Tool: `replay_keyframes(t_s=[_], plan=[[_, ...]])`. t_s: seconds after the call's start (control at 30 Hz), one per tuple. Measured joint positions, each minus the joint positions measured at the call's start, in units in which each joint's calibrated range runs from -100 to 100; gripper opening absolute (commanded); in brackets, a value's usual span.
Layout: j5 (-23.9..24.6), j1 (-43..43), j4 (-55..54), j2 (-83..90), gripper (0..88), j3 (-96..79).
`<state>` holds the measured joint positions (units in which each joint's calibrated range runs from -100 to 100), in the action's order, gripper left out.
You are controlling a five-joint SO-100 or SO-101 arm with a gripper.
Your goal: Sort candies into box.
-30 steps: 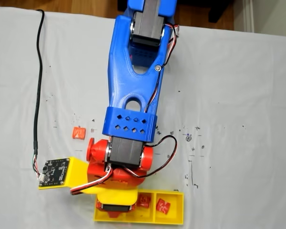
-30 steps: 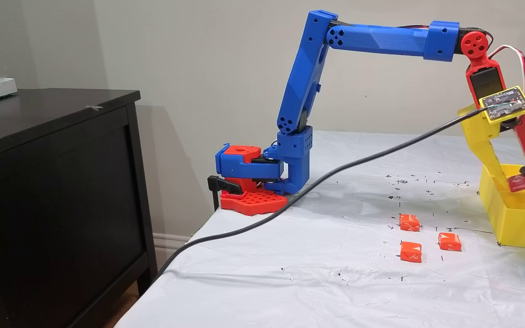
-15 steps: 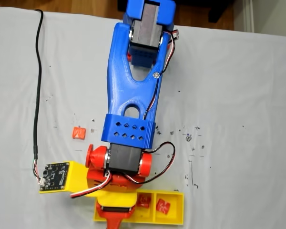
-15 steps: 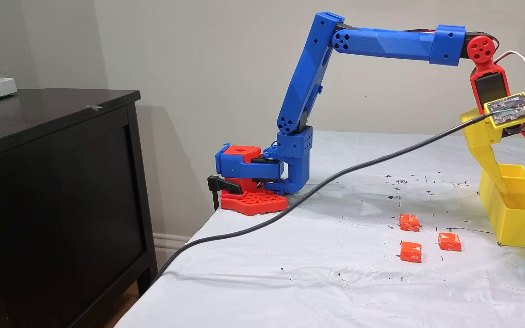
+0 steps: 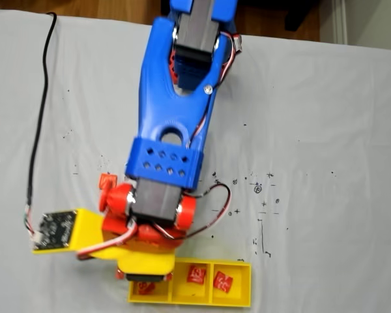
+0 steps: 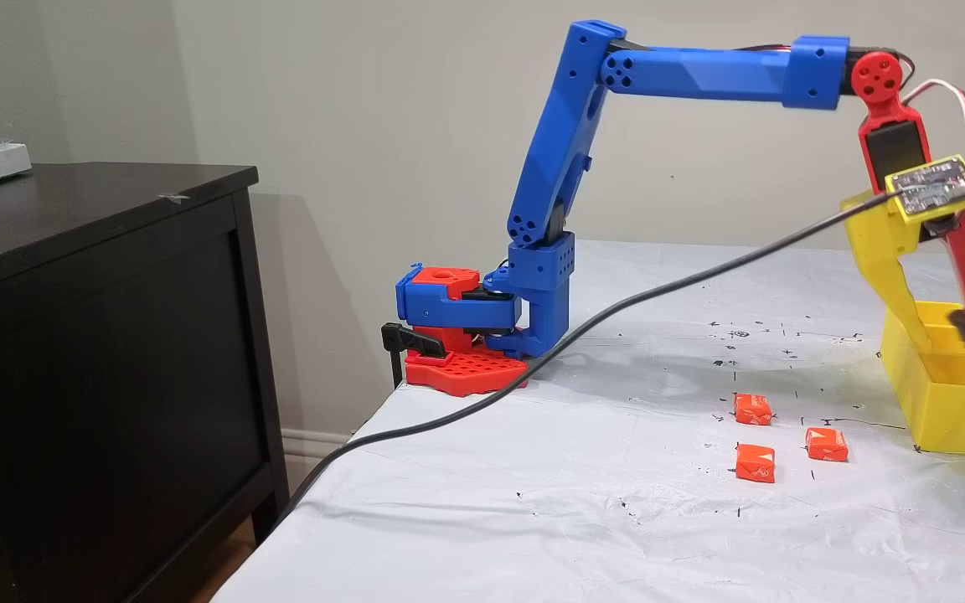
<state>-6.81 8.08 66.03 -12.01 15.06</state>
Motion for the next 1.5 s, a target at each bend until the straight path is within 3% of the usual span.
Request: replay_keyframes(t_s=[0.47,0.63,0.8,0.9,1.0,1.17,1.5], plan=[[-5.7,4.0,8.2,8.8,0.2,-12.7],[-7.1,5.7,5.8,13.9,0.4,-21.3],[-8.1,6.1,1.9,21.7,11.1,-32.9],[-8.5,5.9,-0.4,24.5,13.0,-38.1],[-8.9,6.2,-0.6,24.7,14.0,-38.9],[-10.4,6.3,-0.6,24.7,23.7,-38.9],[-12.1,7.6,3.6,20.6,25.9,-38.7]])
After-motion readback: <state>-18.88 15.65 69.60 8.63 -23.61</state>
